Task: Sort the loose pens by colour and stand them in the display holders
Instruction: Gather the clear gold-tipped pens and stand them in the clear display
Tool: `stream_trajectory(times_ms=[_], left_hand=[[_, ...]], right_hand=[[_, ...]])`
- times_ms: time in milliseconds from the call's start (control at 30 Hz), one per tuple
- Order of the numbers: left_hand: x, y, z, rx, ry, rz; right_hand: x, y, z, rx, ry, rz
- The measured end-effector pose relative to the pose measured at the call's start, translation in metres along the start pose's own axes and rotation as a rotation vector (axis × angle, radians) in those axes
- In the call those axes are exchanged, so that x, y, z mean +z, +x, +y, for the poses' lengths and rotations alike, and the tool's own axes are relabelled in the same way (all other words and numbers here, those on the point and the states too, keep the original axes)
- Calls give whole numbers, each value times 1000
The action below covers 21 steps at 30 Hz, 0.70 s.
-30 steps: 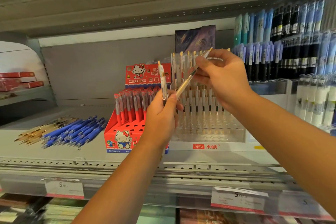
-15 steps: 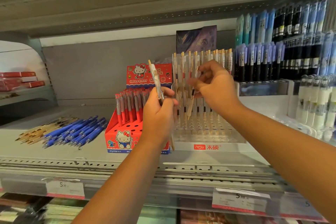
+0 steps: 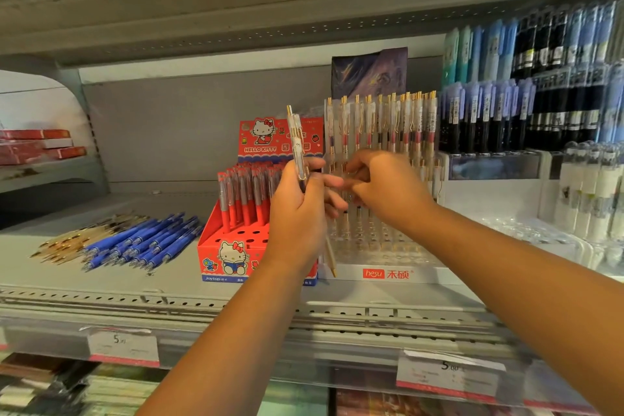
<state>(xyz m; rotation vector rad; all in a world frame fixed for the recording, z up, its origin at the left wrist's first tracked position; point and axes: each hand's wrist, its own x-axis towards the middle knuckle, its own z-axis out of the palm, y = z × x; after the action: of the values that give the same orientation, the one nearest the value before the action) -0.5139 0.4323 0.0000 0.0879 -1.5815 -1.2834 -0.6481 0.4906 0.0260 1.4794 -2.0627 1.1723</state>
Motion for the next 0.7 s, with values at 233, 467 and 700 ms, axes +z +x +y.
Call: stream_trajectory(times_ms=[233, 467, 700], left_hand=[[1, -2, 0, -15, -7, -59], [0, -4, 3, -48, 26, -119], [-2, -4, 4, -14, 60, -107]], right_hand=[[-7, -4, -2, 25, -64, -23], [-21, -10, -10, 27, -132, -63], [-43, -12, -25, 15, 208, -58]])
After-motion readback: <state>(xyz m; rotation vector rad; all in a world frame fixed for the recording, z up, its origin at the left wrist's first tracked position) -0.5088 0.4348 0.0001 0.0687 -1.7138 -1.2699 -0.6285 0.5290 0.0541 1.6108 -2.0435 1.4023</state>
